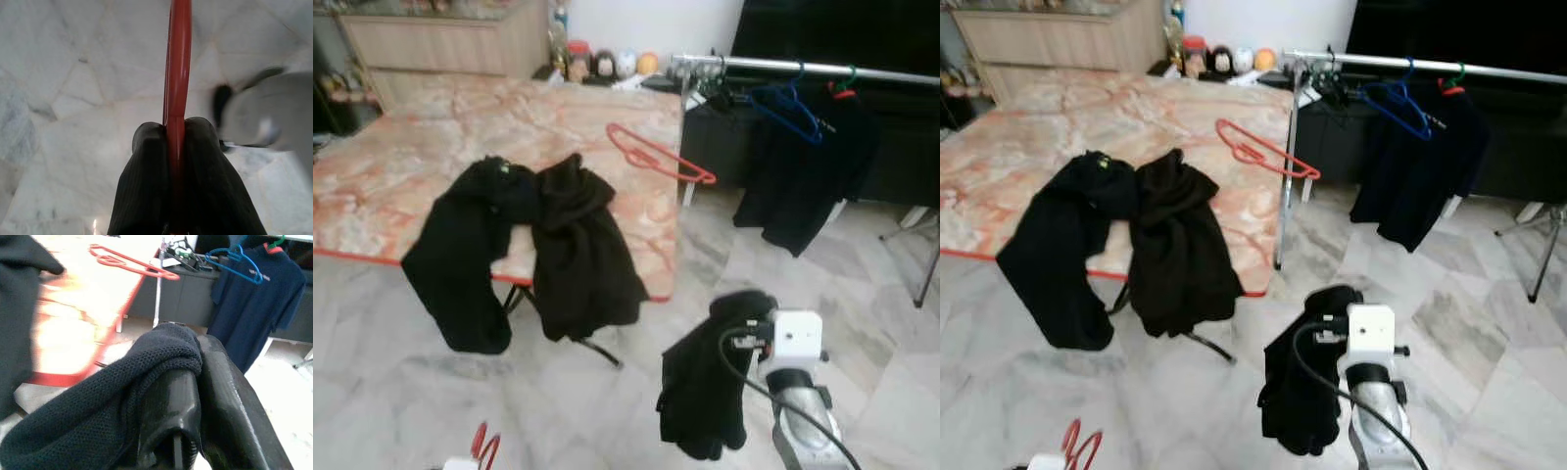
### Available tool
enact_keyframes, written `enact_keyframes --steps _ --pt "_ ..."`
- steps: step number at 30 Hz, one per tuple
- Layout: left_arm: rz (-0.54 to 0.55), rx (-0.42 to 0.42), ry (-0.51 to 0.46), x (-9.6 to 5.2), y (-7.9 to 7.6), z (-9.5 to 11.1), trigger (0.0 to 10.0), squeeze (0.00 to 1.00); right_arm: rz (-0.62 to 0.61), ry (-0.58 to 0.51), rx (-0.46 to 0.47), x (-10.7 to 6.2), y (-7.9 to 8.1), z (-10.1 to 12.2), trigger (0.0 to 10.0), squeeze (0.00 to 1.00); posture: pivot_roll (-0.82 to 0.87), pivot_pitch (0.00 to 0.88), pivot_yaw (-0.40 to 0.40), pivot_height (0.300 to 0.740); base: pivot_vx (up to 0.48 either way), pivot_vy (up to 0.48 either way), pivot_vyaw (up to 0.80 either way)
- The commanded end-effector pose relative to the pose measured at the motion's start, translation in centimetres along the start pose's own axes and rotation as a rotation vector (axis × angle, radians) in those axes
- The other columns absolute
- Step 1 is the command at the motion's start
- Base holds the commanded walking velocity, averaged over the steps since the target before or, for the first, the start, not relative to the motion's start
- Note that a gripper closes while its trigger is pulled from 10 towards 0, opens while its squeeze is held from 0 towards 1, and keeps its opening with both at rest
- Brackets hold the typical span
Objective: Hang hanger
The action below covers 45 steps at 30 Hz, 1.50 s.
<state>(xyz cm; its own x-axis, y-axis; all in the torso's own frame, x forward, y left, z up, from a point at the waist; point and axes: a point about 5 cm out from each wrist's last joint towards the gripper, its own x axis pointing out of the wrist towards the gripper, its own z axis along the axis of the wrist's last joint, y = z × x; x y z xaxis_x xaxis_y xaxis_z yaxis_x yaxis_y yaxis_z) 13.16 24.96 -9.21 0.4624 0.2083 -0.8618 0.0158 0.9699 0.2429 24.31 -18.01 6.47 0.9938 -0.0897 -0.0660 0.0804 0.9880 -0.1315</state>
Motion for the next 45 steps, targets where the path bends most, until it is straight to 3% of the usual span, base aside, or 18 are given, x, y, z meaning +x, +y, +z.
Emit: enact_keyframes --steps 1,19,24,30,36,42,44,45 --pt "0.004 0.024 0.007 0.0 0.3 -0.2 10.0 0.00 0.005 -0.061 0.014 0.4 0.3 1.3 10.0 0.00 -0.01 0.000 -0.070 0.740 0.000 0.480 0.00" --pt "-0.008 0.024 0.000 -0.1 0.1 -0.3 10.0 0.00 0.023 -0.075 0.008 0.5 0.5 1.7 10.0 0.00 -0.01 0.000 -0.075 0.740 0.000 0.402 0.00" --pt "-0.029 0.035 -0.007 0.1 -1.3 0.3 10.0 0.00 0.027 -0.079 0.007 0.6 0.5 1.8 10.0 0.00 -0.01 0.000 -0.078 0.740 0.000 0.000 0.00" --pt "-0.038 0.030 -0.012 0.1 -1.9 0.5 10.0 0.00 0.025 -0.093 -0.001 0.8 0.2 2.2 10.0 0.00 -0.01 0.000 -0.079 0.740 0.000 0.000 0.00" --pt "-0.043 0.013 -0.029 0.1 -2.0 0.8 10.0 0.00 0.023 -0.164 -0.026 1.7 0.0 4.3 10.0 0.00 -0.02 0.000 -0.080 0.740 0.000 0.000 0.00" --pt "-0.042 -0.005 -0.026 0.1 -1.6 0.6 10.0 0.00 0.019 -0.287 -0.015 3.0 -0.2 8.2 10.0 0.00 -0.02 0.000 -0.076 0.740 0.000 0.000 0.00" --pt "-0.036 -0.004 -0.019 0.1 -1.2 0.4 10.0 0.00 0.026 -0.363 -0.018 3.8 -0.1 10.6 10.0 0.00 -0.03 0.000 -0.075 0.740 0.000 0.000 0.00" --pt "-0.036 -0.004 -0.019 0.1 -1.2 0.4 10.0 0.00 0.026 -0.363 -0.018 3.8 -0.1 10.6 10.0 0.00 -0.03 0.000 -0.075 0.740 0.000 0.000 0.00"
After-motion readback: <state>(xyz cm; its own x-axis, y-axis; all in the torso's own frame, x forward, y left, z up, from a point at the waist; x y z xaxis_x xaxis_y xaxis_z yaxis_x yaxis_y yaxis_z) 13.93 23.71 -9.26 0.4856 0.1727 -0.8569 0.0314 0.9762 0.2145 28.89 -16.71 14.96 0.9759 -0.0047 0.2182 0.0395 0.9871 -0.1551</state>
